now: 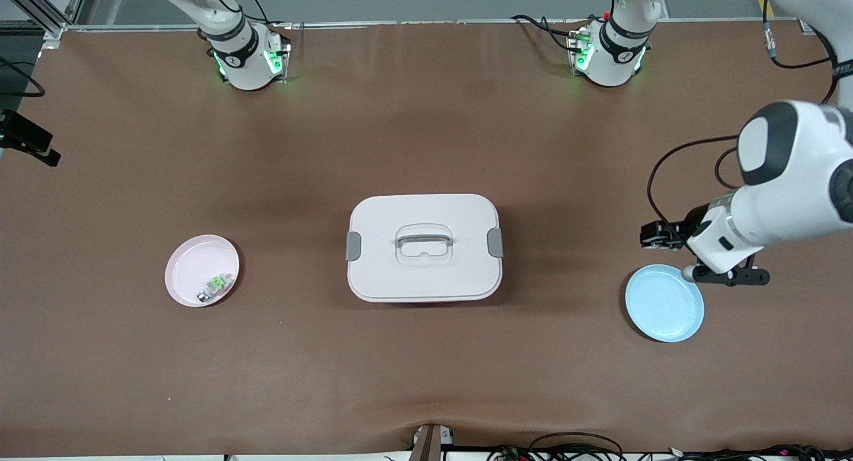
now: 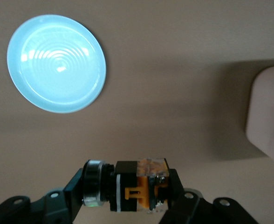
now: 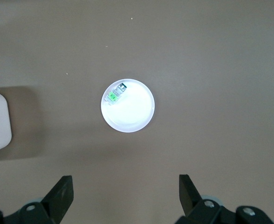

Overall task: Transfer orange switch to right arm and place
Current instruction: 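Lift the orange switch with the left gripper and carry it over the box, then hold the switch above the box while the right gripper reaches toward it, then close the right gripper on the orange switch beside the left gripper, then open the left gripper and withdraw it while the right gripper carries the switch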

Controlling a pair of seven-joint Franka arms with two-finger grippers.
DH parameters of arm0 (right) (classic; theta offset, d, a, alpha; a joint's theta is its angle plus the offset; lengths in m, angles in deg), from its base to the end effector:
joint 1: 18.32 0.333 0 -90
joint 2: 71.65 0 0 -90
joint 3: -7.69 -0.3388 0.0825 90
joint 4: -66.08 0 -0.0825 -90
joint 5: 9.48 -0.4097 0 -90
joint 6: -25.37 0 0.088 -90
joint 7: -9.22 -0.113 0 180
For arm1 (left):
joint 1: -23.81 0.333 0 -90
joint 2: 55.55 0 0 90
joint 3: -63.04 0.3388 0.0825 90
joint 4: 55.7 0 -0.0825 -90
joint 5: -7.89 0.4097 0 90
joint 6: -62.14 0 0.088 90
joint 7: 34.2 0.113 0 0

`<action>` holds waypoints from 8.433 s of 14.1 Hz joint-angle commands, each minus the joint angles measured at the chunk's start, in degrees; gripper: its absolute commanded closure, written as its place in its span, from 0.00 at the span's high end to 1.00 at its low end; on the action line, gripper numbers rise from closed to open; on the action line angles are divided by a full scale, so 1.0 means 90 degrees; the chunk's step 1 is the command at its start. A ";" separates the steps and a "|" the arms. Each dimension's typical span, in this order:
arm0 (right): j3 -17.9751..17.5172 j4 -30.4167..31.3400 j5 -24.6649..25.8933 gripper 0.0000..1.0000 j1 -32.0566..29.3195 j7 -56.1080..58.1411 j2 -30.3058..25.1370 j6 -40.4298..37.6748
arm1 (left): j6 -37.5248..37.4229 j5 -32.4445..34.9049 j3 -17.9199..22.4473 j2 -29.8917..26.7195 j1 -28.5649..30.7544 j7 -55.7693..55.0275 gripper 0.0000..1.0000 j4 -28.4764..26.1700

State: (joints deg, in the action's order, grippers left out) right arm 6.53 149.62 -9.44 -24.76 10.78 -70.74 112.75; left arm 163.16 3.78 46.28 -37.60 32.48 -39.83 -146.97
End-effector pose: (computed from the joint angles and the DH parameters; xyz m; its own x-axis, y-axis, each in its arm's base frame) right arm 0.5788 -0.0537 0.6838 0.9966 -0.0648 0.0511 -0.0650 -0.9979 0.0018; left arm 0.6616 -0.0806 0.4572 0.9889 -0.0273 -0.1461 -0.0062 -0.9897 0.1427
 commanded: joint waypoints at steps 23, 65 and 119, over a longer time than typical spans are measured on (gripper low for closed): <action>-0.0027 0.1262 -0.2336 1.00 -0.0027 -0.1011 0.0194 0.0709 | -0.0132 -0.2181 -0.1761 0.0144 -0.1225 -0.7623 0.00 0.0630; -0.1375 0.4050 -0.4878 1.00 0.4045 -0.4216 0.0152 0.8582 | 0.2115 -0.1849 -0.1683 0.1277 -0.2603 -1.0234 0.00 0.1343; -0.1306 0.3550 -0.0778 0.00 0.0561 0.5349 0.0719 0.4441 | -0.0676 0.0759 -0.1654 -0.0050 0.0695 -0.5392 1.00 0.1323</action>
State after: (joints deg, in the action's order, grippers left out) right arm -4.10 180.40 -19.22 -16.21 52.12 -63.91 152.56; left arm 159.90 9.52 31.56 -35.63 36.30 -90.26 -134.41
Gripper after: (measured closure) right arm 0.586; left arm 0.000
